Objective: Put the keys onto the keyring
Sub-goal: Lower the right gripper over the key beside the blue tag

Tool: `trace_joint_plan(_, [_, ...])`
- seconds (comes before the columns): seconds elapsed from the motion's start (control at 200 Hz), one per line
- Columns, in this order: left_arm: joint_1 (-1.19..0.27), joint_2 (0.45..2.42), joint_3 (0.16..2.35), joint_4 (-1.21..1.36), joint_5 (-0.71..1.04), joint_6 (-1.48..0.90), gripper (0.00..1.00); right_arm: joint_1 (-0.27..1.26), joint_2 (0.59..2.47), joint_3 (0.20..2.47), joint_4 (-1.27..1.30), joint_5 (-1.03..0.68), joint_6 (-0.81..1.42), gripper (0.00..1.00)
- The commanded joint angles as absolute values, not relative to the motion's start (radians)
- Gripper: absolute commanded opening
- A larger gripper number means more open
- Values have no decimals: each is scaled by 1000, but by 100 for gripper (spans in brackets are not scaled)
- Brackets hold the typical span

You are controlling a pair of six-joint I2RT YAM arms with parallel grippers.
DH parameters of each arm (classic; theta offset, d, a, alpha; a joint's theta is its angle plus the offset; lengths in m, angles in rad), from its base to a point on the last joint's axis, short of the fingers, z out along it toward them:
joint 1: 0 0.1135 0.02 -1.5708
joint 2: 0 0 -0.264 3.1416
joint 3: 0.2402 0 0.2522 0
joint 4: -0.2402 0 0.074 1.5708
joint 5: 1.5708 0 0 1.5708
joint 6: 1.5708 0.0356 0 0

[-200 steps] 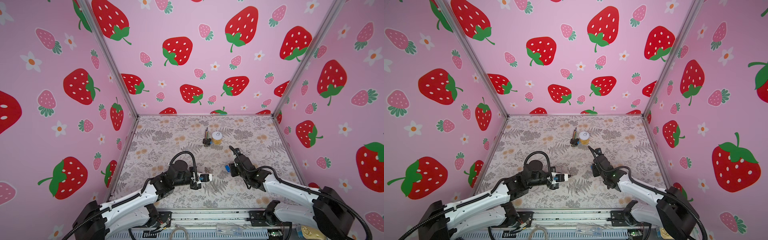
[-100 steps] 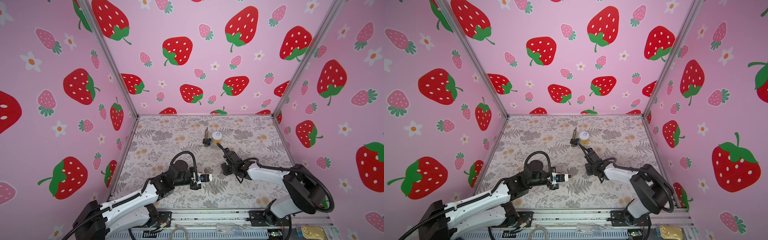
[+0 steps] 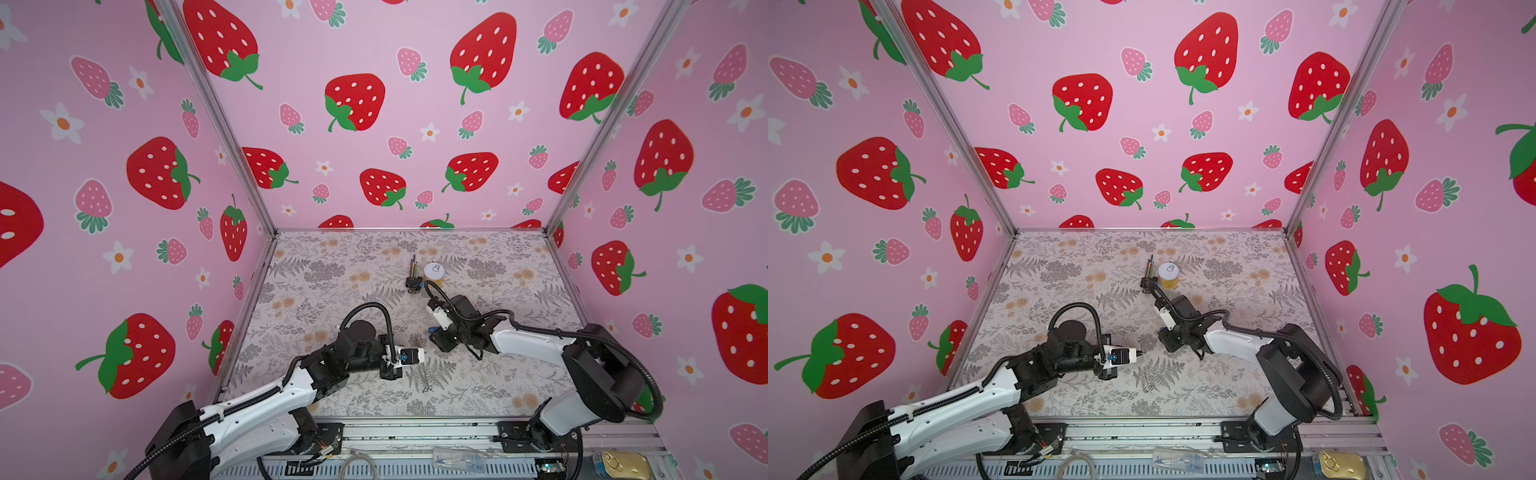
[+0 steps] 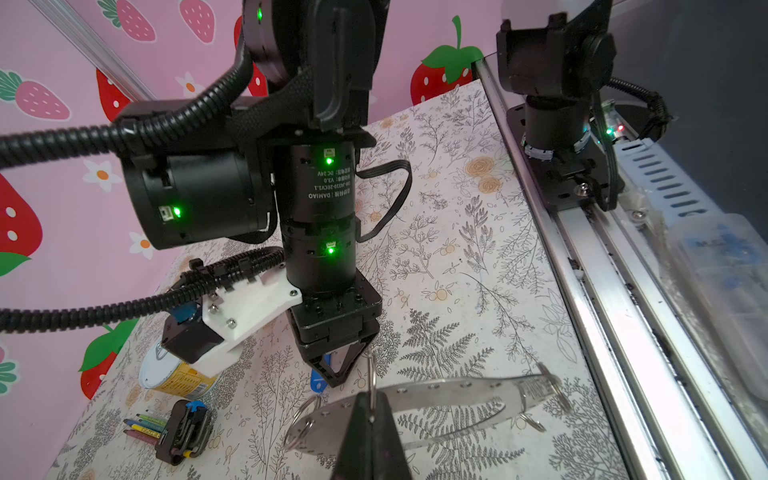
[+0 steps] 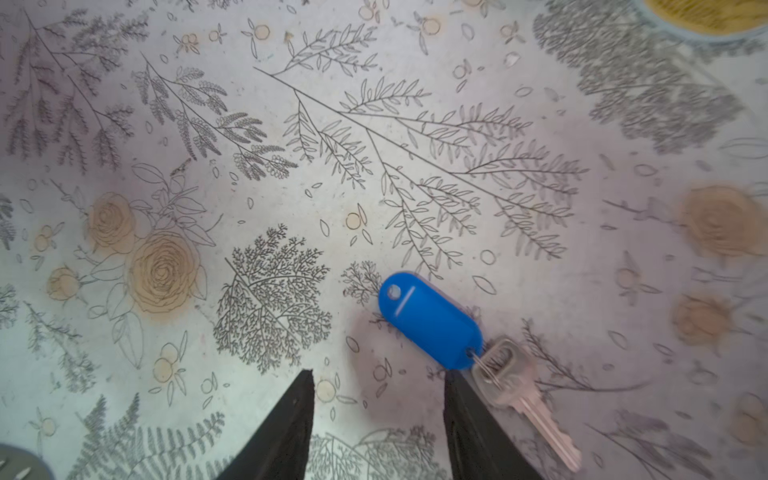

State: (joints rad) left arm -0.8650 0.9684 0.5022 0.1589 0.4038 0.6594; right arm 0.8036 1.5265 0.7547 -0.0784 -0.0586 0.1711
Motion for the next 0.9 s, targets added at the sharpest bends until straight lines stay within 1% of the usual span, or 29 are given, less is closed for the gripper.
trace_joint_plan(0.0, [-867,942,540,183,419,686,0,802,1436,757,-110,52,156,52])
trace_joint_plan(0.085, [-867,940,541,182,421,687,0,796,1433,750,-109,88,179,52])
trace_joint_plan(0.315, [-867,929,544,170,416,690,0,764,1582,816,-146,111,205,52])
trace_joint_plan(0.32, [-867,929,543,170,415,691,0,763,1584,817,-145,111,205,50])
trace_joint_plan(0.34, [-867,928,543,171,415,691,0,762,1590,822,-142,107,199,48])
trace_joint_plan(0.45, [-867,928,543,170,416,692,0,762,1610,843,-147,103,163,40])
trace_joint_plan(0.495, [-868,928,543,170,418,692,0,762,1604,843,-146,100,145,38])
trace_joint_plan(0.63, [-868,932,545,170,422,690,0,761,1594,838,-146,77,87,38])
trace_joint_plan(0.895, [-867,940,546,169,420,689,0,761,1651,869,-180,55,19,37])
